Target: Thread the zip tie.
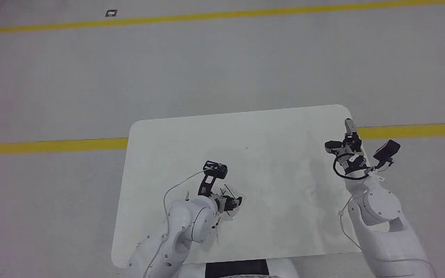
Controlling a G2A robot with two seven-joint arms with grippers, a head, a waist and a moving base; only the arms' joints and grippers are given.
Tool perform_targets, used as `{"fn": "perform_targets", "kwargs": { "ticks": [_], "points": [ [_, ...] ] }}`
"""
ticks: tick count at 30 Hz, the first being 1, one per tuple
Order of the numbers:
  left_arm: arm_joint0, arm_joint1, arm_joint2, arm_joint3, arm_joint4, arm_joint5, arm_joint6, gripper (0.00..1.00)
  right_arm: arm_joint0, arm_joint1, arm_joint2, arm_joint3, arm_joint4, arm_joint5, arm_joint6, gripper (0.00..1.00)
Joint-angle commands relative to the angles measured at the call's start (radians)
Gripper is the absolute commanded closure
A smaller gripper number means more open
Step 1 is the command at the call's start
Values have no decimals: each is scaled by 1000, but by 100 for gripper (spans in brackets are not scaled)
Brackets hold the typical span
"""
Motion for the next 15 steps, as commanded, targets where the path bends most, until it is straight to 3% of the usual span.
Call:
{"fn": "perform_targets", "kwargs": {
  "ticks": [1,5,10,15],
  "points": [
    [2,0,4,1,-4,-3,6,0,0,0,0,0,0,0,0,0],
    [2,-7,26,33,-12,0,62,0,0,0,0,0,0,0,0,0],
    [-11,-22,32,60,1,0,52,0,0,0,0,0,0,0,0,0],
    [-3,-45,14,58,9,0,28,0,0,0,0,0,0,0,0,0]
  ]
}}
